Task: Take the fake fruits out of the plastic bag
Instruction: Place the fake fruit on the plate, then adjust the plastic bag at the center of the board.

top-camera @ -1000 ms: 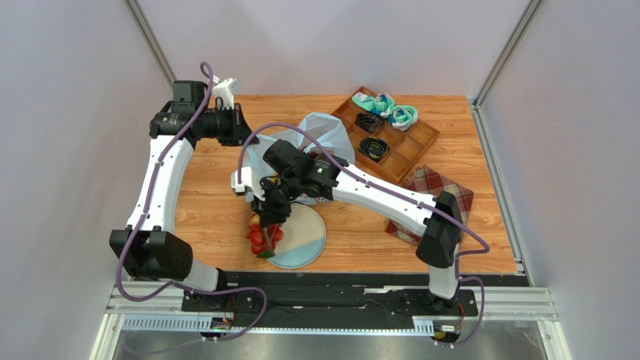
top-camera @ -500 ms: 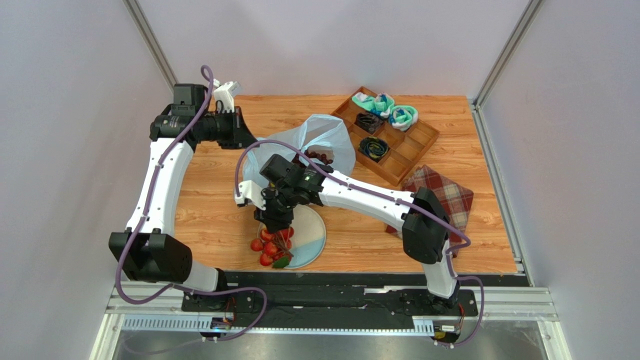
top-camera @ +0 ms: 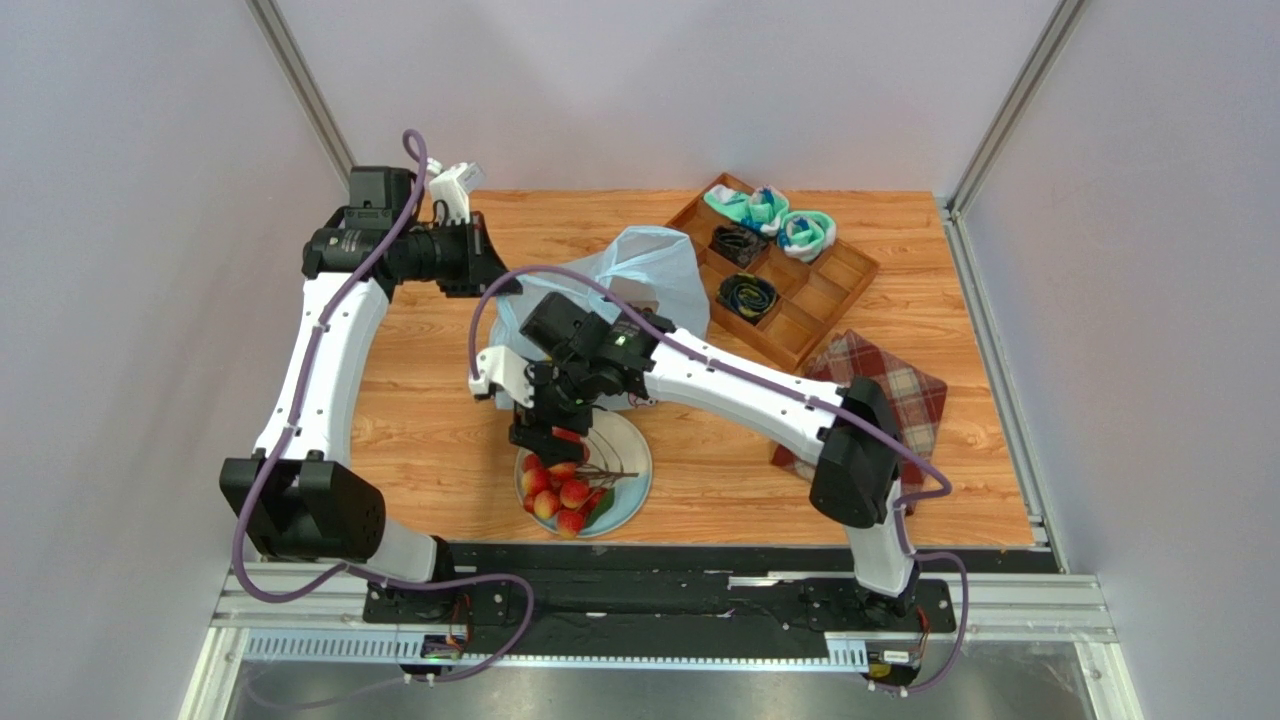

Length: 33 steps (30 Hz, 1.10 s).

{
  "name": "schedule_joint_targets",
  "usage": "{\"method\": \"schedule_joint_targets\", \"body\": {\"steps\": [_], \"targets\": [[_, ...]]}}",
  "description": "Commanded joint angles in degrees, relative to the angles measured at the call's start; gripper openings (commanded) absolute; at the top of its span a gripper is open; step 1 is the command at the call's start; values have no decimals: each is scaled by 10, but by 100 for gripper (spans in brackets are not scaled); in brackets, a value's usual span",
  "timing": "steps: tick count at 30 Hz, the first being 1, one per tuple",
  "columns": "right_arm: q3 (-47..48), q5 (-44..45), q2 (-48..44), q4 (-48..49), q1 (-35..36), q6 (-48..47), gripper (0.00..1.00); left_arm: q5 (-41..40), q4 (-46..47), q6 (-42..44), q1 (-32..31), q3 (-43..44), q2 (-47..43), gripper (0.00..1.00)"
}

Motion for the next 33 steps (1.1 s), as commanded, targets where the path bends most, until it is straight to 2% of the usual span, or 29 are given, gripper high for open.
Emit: {"method": "schedule_joint_targets", "body": {"steps": [1, 4, 6, 9, 10, 11, 14, 18, 21, 24, 28, 31, 33], "targets": [[177, -40, -106, -90, -8, 22, 75, 12, 11, -9, 3, 14, 0, 0], [216, -27, -144, -141, -14, -21, 74, 13, 12, -9, 3, -5, -9, 0], [156, 4, -190, -120, -37, -55, 68, 20, 13, -10, 3, -21, -19, 0], [19, 46, -223, -19, -91, -98, 57, 25, 8, -17, 3, -43, -36, 0], [0, 43, -217, 6, -107, -108, 54, 26, 8, -18, 3, -48, -40, 0], [-17, 38, -206, 13, -121, -114, 46, 28, 5, -18, 3, -56, -47, 0], [-21, 21, -134, 36, -166, -112, 37, 27, 10, -14, 2, -71, -54, 0], [-23, 23, -74, 80, -181, -101, 35, 23, 16, -11, 2, -82, -52, 0], [-46, 80, -78, 95, -186, -114, 30, 16, 12, -9, 2, -85, -54, 0], [-130, 77, -149, 69, -216, -114, 24, 14, 12, -9, 2, -90, -54, 0], [-325, 126, -266, 30, -246, -140, 23, 26, 34, -29, 2, -108, -54, 0], [-385, 137, -335, 20, -268, -173, 24, 36, 43, -48, 1, -123, -52, 0], [-385, 128, -349, 11, -268, -183, 27, 44, 48, -64, 1, -132, -51, 0]]}}
